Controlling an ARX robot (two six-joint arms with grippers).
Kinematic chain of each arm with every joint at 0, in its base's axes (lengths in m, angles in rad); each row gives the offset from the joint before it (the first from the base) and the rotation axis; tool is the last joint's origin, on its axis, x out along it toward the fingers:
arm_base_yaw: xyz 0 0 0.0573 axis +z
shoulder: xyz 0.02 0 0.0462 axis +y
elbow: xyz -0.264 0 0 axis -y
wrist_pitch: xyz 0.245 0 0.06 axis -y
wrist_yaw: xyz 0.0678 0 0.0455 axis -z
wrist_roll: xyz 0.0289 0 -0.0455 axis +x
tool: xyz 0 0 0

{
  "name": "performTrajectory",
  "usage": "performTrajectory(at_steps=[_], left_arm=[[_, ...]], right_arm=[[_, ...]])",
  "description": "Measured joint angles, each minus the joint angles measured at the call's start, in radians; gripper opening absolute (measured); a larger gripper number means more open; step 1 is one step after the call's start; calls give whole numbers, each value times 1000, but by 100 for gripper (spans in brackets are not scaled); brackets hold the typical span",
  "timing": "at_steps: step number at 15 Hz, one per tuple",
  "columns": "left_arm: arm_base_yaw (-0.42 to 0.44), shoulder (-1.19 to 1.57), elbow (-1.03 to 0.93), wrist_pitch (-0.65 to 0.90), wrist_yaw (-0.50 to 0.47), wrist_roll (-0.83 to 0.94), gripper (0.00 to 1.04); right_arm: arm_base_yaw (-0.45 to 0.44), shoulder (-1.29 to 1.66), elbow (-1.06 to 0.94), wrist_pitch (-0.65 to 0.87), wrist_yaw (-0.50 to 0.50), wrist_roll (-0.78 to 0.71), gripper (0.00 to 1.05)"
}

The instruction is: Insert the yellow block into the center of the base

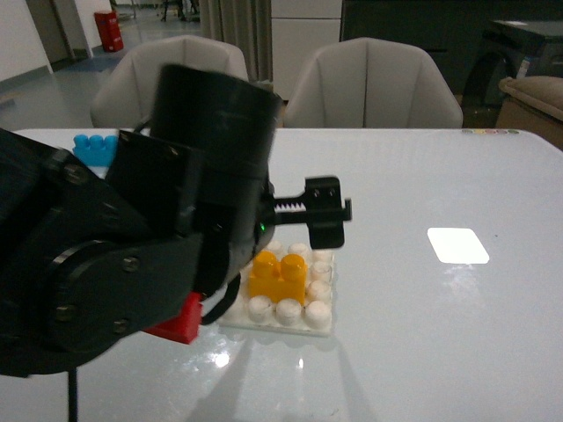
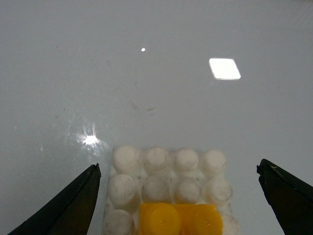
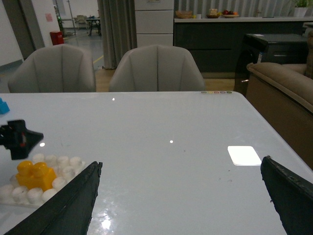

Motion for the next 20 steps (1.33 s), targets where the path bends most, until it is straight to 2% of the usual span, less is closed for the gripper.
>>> performTrajectory(at_steps=[6,8,11,12,13,15,18,19,20], left_arm=[[28,-133,-90,48,41,-29,98],[69,-303,-218,156,56,-19,98],[182,-568,-423,196,106,35,98],[195,-619,-483,288,34,104,90],[229,-697,-550,327,8,207,75],[296,-794,-669,313,60,283,50],[372,-950,-774,271,137,306,12],[391,-998,-800,248,159,304,2],[412,-1044,-827,219,176,309,2]], right_arm=[[0,0,0,0,0,0,98],[0,0,0,0,0,0,98],[0,0,0,0,0,0,98],[0,0,0,0,0,0,98],[0,0,0,0,0,0,98],[0,0,0,0,0,0,98],[0,0,0,0,0,0,98],[0,0,0,0,0,0,98],[0,0,0,0,0,0,98]])
